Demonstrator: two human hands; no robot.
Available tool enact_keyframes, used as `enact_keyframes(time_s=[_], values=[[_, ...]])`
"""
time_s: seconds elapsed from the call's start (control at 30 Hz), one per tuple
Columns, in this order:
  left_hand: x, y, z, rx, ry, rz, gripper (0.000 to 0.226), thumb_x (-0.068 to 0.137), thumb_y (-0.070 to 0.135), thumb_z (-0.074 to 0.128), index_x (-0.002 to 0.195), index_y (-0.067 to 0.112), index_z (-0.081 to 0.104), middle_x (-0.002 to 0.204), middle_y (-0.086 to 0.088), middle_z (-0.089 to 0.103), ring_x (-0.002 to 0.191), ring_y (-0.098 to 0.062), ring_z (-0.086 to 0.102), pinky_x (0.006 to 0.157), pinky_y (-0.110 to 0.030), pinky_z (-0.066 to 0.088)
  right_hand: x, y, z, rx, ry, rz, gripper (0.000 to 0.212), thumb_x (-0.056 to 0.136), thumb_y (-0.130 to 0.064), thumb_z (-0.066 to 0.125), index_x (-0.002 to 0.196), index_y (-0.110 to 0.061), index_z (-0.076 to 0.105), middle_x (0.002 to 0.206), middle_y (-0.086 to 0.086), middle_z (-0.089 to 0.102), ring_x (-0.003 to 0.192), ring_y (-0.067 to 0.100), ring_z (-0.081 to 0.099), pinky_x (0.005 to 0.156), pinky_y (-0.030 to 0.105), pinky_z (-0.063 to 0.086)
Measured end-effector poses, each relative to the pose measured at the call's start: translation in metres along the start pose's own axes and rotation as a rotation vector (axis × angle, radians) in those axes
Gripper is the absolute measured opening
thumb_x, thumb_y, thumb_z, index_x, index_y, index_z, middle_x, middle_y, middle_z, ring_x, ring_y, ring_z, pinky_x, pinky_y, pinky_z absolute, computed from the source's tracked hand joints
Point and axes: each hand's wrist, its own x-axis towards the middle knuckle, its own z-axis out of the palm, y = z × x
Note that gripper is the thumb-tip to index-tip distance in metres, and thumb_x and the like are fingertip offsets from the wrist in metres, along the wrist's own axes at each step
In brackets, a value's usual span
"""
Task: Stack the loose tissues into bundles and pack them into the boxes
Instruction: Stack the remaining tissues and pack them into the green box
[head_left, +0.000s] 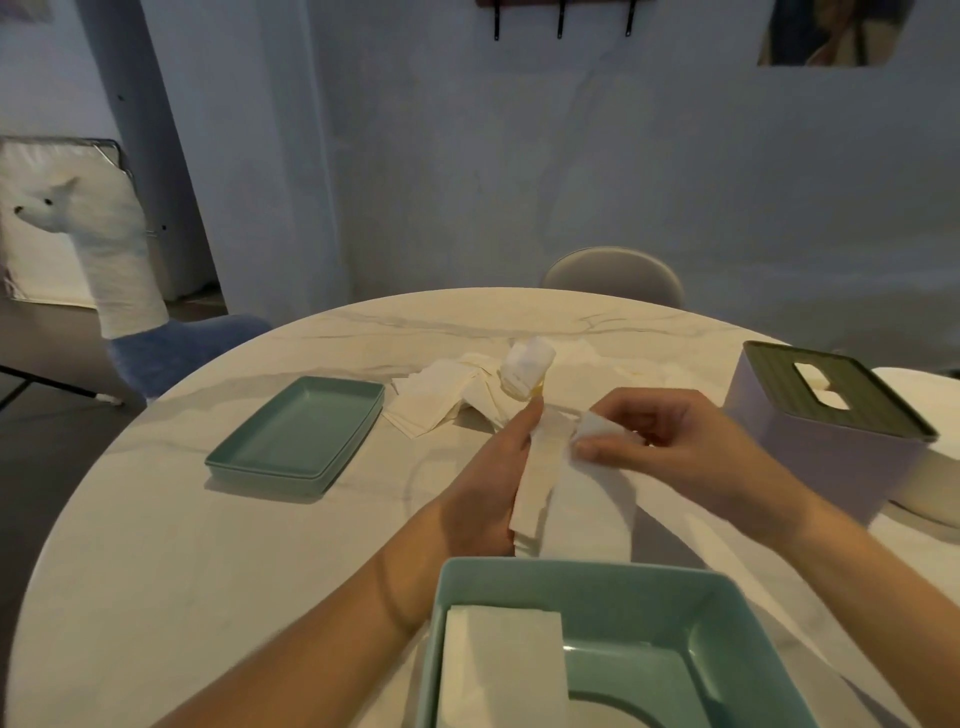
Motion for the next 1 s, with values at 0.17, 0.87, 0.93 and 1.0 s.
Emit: enact_keyframes(time_s=[0.17,0.87,0.93,1.0], values=[[0.002,-0.004,0.003,0.067,-0.060,0.027,0.074,0.094,0.074,0.044,0.144,0.020,0.053,0.123,-0.021,0.063,0.107,-0.034,0.066,0.094,-0.046,0.056,0.009,0.018,0.014,-0.267,0.251,-0.057,0.019,0.080,-0.049,0.075,0.094,-0.037,0.074,0.093,-0.026,0.070,0.094,0.005,0.061,0.070,0.018,0.051],[-0.006,0.024,-0.019,-0.233,0.320,0.191,0.049,0.099,0.056,0.051,0.122,0.013,0.056,0.088,-0.013,0.063,0.078,-0.024,0.060,0.073,-0.035,0.053,0.091,0.101,-0.013,-0.731,0.172,0.207,0.050,0.090,-0.036,0.075,0.132,-0.032,0.048,0.144,-0.001,0.055,0.121,0.024,0.056,0.104,0.039,0.049],[-0.005,0.025,-0.022,-0.260,0.332,0.201,0.049,0.100,0.053,0.052,0.123,0.010,0.055,0.088,-0.014,0.061,0.078,-0.025,0.058,0.073,-0.035,0.050,0.090,0.103,-0.016,-0.744,0.207,0.183,0.037,0.095,-0.032,0.070,0.125,-0.030,0.049,0.137,0.001,0.061,0.113,0.026,0.061,0.099,0.040,0.054],[-0.003,0.025,-0.023,-0.274,0.329,0.209,0.048,0.100,0.051,0.052,0.122,0.009,0.054,0.086,-0.014,0.060,0.075,-0.026,0.058,0.072,-0.035,0.049,0.089,0.105,-0.022,-0.741,0.230,0.179,0.027,0.097,-0.027,0.067,0.120,-0.030,0.052,0.132,0.002,0.064,0.111,0.028,0.063,0.096,0.041,0.055]])
